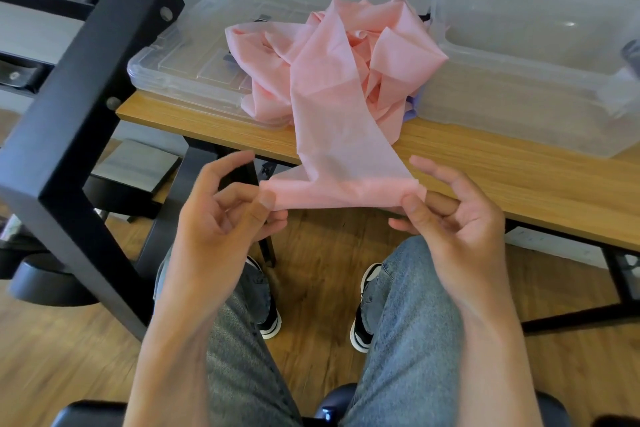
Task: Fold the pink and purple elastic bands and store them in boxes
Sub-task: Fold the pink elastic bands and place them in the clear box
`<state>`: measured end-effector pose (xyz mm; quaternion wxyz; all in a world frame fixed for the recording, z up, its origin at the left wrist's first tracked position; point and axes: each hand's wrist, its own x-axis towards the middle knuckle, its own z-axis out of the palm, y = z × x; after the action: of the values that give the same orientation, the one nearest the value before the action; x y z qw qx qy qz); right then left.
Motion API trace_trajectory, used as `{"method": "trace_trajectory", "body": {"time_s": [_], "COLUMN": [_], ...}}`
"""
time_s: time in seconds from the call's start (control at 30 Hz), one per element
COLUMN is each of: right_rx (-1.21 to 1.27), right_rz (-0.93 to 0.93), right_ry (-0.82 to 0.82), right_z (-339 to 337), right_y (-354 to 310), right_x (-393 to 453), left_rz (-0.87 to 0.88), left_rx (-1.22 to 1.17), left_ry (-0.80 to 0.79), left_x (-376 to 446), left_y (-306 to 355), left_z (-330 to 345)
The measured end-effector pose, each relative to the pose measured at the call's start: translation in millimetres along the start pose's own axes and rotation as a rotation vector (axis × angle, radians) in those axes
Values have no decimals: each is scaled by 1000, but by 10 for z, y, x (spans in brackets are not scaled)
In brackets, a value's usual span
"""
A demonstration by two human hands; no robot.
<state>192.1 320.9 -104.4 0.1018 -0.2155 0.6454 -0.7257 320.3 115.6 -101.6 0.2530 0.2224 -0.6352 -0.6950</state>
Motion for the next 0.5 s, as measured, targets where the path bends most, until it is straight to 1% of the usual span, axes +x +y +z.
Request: {"method": "trace_trajectory", "body": {"time_s": [0.13, 0.33, 0.4, 0.5], "right_rx": [-44, -175, -205, -143], "right_rz": [-28, -148, -175, -147], "right_ry": [12, 35, 45, 47], "right_z": [16, 23, 24, 30], "right_y": [12, 14, 9, 16], "right_x": [-2, -18, -23, -25], "left_rz": [58, 135, 139, 116], "left_rx": [179, 369, 348, 184], "left_ry": [-30, 1, 11, -19], "left_x": [-11, -21, -30, -43], "left_y": [5, -17, -21, -3], "left_z": [-61, -133, -126, -84]}}
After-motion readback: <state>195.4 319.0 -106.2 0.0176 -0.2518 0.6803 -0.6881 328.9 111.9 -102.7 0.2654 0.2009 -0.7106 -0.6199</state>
